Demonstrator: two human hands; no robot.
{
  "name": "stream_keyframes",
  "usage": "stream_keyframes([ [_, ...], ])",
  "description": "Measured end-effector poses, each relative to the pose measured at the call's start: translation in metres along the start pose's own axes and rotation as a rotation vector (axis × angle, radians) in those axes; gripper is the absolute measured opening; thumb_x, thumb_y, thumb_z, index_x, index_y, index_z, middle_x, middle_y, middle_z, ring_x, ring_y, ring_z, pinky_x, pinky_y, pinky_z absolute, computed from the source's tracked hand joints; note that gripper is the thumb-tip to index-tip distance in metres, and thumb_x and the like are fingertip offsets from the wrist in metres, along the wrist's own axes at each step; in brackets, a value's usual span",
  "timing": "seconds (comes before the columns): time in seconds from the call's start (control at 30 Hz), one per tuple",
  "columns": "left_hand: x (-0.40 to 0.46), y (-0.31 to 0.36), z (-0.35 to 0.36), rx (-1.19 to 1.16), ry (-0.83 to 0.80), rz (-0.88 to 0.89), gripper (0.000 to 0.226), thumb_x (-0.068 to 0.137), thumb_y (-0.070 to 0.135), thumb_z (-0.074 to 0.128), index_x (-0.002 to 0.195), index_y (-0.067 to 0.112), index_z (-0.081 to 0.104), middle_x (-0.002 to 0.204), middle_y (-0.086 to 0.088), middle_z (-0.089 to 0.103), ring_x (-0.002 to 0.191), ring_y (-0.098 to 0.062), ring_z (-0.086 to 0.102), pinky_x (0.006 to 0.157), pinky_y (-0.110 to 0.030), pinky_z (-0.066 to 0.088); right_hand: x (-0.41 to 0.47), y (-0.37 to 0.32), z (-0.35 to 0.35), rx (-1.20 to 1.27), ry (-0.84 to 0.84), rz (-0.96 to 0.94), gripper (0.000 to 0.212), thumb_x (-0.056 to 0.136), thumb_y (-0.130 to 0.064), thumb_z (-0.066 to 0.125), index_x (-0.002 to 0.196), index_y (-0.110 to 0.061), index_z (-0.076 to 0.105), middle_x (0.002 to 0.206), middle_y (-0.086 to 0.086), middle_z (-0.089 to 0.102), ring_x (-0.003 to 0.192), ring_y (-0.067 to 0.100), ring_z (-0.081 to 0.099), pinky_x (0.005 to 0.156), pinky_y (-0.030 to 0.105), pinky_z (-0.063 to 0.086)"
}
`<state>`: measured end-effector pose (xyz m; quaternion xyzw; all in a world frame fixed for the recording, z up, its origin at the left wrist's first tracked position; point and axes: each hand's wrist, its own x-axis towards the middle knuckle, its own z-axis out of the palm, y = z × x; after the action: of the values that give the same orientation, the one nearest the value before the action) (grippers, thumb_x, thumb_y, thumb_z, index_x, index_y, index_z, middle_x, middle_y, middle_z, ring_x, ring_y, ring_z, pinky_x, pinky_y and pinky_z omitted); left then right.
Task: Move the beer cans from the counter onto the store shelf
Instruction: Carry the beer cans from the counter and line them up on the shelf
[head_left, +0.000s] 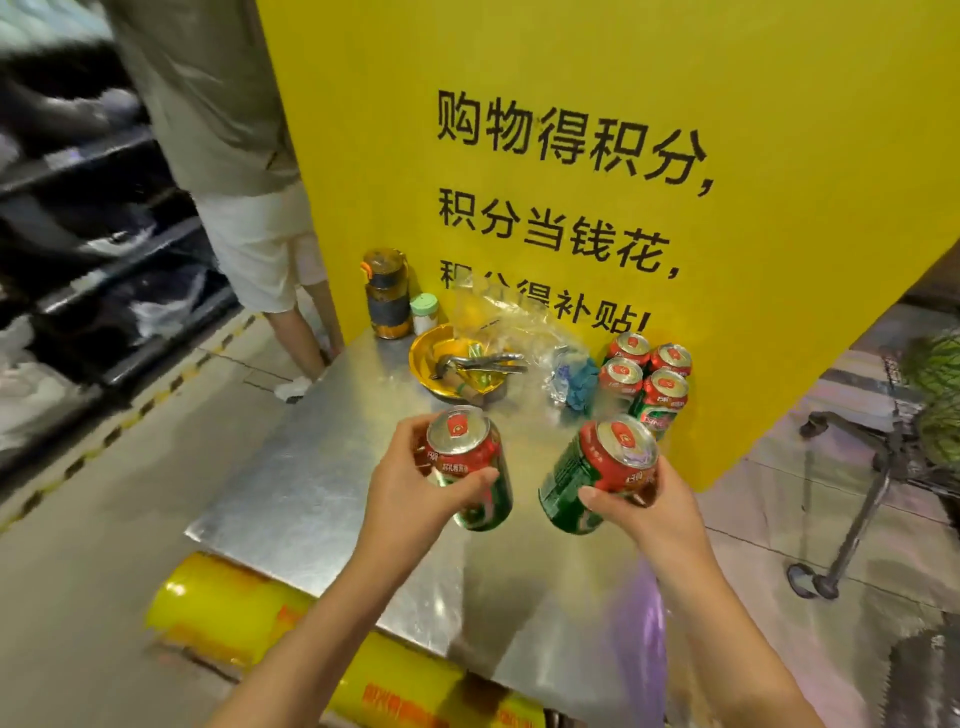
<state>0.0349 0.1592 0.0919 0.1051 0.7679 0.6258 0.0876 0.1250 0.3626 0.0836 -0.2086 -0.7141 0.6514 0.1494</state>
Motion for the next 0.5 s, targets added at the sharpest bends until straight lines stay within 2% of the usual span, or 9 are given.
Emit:
stream_keyframes([
  [0.07, -0.026, 0.010, -0.038, -0.057, 0.101, -0.010, 0.056, 0.064, 0.020, 0.083, 0.111, 0.027, 0.053, 0.106, 0.012, 0.063, 0.097, -0.004, 0.060, 0.078, -0.020, 0.049, -0.014, -0.020, 0.028, 0.045, -0.093, -0.049, 0.081, 0.044, -0.025, 0.090, 0.117, -0.027, 0.056, 0.108, -0.006, 0.068, 0.102, 0.010, 0.062, 0.080, 0.024, 0.050],
  [0.13, -0.046, 0.017, -0.073, -0.137, 0.208, -0.023, 0.053, 0.063, 0.019, 0.082, 0.107, 0.029, 0.055, 0.104, 0.009, 0.065, 0.094, -0.004, 0.062, 0.077, -0.022, 0.050, -0.026, -0.036, 0.058, 0.082, -0.162, -0.089, 0.069, 0.043, -0.031, 0.085, 0.108, -0.033, 0.060, 0.101, -0.010, 0.070, 0.098, 0.008, 0.064, 0.074, 0.018, 0.051],
  [0.23, -0.076, 0.026, -0.138, -0.207, 0.367, -0.025, 0.057, 0.055, 0.027, 0.086, 0.102, 0.031, 0.057, 0.099, 0.007, 0.068, 0.088, -0.004, 0.065, 0.071, -0.021, 0.049, -0.048, -0.059, 0.117, 0.128, -0.313, -0.137, 0.058, 0.045, -0.033, 0.081, 0.100, -0.042, 0.065, 0.101, -0.012, 0.071, 0.097, 0.007, 0.065, 0.078, 0.024, 0.053],
  [0.27, -0.085, 0.028, -0.162, -0.215, 0.416, -0.019, 0.062, 0.047, 0.035, 0.086, 0.102, 0.031, 0.058, 0.097, 0.007, 0.069, 0.087, -0.004, 0.066, 0.071, -0.021, 0.049, -0.054, -0.066, 0.139, 0.134, -0.364, -0.152, 0.059, 0.046, -0.034, 0.080, 0.103, -0.037, 0.065, 0.102, -0.009, 0.071, 0.097, 0.009, 0.066, 0.081, 0.027, 0.054],
  [0.33, -0.101, 0.029, -0.210, -0.217, 0.511, -0.010, 0.066, 0.040, 0.043, 0.081, 0.101, 0.034, 0.058, 0.095, 0.011, 0.068, 0.083, 0.003, 0.065, 0.071, -0.021, 0.047, -0.067, -0.079, 0.184, 0.157, -0.457, -0.165, 0.063, 0.044, -0.038, 0.076, 0.104, -0.026, 0.062, 0.098, -0.008, 0.072, 0.094, 0.008, 0.067, 0.075, 0.021, 0.054],
  [0.4, -0.118, 0.029, -0.259, -0.200, 0.584, 0.009, 0.069, 0.040, 0.045, 0.080, 0.104, 0.034, 0.058, 0.097, 0.012, 0.068, 0.085, 0.005, 0.064, 0.071, -0.019, 0.047, -0.079, -0.090, 0.231, 0.177, -0.553, -0.182, 0.062, 0.044, -0.037, 0.074, 0.103, -0.022, 0.061, 0.094, -0.009, 0.073, 0.087, 0.005, 0.068, 0.068, 0.015, 0.051],
  [0.5, -0.145, 0.025, -0.329, -0.159, 0.668, 0.034, 0.061, 0.046, 0.038, 0.080, 0.103, 0.033, 0.059, 0.098, 0.010, 0.069, 0.085, 0.005, 0.063, 0.065, -0.012, 0.047, -0.099, -0.106, 0.307, 0.175, -0.688, -0.204, 0.069, 0.047, -0.036, 0.075, 0.111, -0.015, 0.061, 0.100, 0.003, 0.072, 0.092, 0.013, 0.068, 0.070, 0.019, 0.052],
])
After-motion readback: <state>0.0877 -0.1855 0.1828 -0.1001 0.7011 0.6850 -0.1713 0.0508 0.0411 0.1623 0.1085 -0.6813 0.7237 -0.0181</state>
